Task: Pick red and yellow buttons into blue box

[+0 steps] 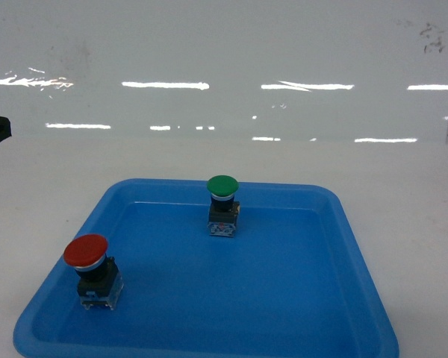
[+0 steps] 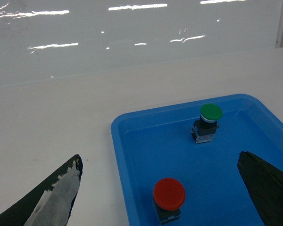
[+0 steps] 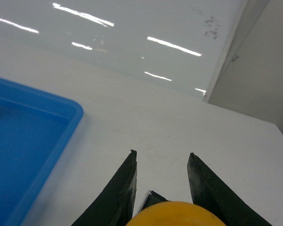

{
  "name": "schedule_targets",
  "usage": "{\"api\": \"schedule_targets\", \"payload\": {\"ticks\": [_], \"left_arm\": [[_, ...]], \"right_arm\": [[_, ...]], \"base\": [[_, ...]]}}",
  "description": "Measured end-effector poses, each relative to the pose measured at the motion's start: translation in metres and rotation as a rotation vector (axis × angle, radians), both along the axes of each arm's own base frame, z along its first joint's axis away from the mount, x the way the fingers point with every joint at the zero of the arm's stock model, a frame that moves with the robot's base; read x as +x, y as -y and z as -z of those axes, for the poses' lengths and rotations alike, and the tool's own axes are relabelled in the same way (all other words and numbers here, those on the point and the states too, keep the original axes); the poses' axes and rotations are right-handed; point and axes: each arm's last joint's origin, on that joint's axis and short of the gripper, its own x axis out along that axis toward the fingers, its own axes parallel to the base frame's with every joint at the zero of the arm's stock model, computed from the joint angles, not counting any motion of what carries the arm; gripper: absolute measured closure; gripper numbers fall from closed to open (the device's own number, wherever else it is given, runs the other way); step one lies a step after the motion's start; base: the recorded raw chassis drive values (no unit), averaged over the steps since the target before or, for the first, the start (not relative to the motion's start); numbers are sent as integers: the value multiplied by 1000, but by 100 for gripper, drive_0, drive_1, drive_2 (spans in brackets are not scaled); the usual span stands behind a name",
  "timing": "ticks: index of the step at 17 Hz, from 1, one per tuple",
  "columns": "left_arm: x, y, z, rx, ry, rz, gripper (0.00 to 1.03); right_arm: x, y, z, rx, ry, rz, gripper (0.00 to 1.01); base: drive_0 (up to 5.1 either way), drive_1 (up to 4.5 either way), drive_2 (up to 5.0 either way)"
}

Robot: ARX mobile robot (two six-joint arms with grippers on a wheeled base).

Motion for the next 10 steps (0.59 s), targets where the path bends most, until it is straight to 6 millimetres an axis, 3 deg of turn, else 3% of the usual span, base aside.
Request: {"api": "schedule_targets", "payload": {"ticks": [5, 10], "left_arm": [[0, 0, 0, 0, 0, -1, 5], [-1, 5, 1, 4, -17, 8, 5]], "right_arm": [[-39, 8, 4, 119, 46, 81, 71], [-40, 8, 3, 138, 56, 83, 71]], "base": [[0, 0, 0], [0, 0, 0]]}}
